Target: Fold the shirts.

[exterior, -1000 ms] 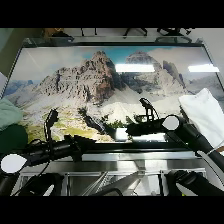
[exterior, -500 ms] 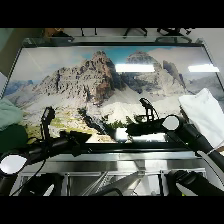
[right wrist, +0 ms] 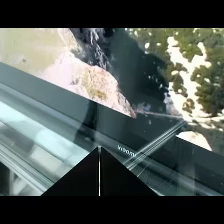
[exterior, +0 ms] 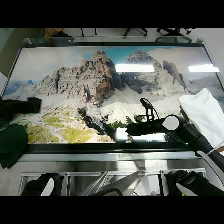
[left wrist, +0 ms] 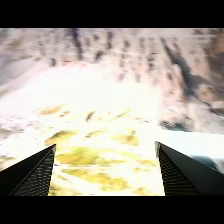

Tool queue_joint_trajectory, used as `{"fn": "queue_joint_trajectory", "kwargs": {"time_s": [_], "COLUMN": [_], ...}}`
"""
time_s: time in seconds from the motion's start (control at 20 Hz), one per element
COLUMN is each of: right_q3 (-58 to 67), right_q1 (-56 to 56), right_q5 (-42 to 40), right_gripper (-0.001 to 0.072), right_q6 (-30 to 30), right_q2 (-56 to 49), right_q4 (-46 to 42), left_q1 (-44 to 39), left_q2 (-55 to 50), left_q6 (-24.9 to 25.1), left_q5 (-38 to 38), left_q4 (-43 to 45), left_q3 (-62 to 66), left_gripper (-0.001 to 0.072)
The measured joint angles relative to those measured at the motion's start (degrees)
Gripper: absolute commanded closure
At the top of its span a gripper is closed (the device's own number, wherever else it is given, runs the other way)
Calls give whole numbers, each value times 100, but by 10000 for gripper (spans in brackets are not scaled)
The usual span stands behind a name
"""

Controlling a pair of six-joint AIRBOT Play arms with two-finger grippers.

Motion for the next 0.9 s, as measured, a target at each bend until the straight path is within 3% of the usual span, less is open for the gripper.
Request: {"fn": "queue_joint_trajectory", "kwargs": {"time_s": [0.35,0.55,0.75,0.8,0.85,0.9], "right_q3": [0,0,0,0,0,0], "right_q1": [0,0,0,0,0,0], "right_q5": [-94,-109,-129,-129,-129,-131], "right_gripper": [696,695,696,696,696,695], "right_q6": [0,0,-2,-2,-2,-4], "right_q2": [0,0,0,0,0,0], "right_q4": [0,0,0,0,0,0], "left_q1": [1746,2203,2465,2492,2514,2524], "left_q2": [-2885,-4205,-5021,-5149,-5265,-5344], "left_q6": [704,271,-68,-109,-140,-170], "left_q5": [197,-83,-302,-326,-348,-387], "left_q4": [697,1681,2107,2153,2208,2229], "left_q3": [1394,1803,2116,2157,2188,2212], "left_gripper": [20,20,23,213,685,695]}}
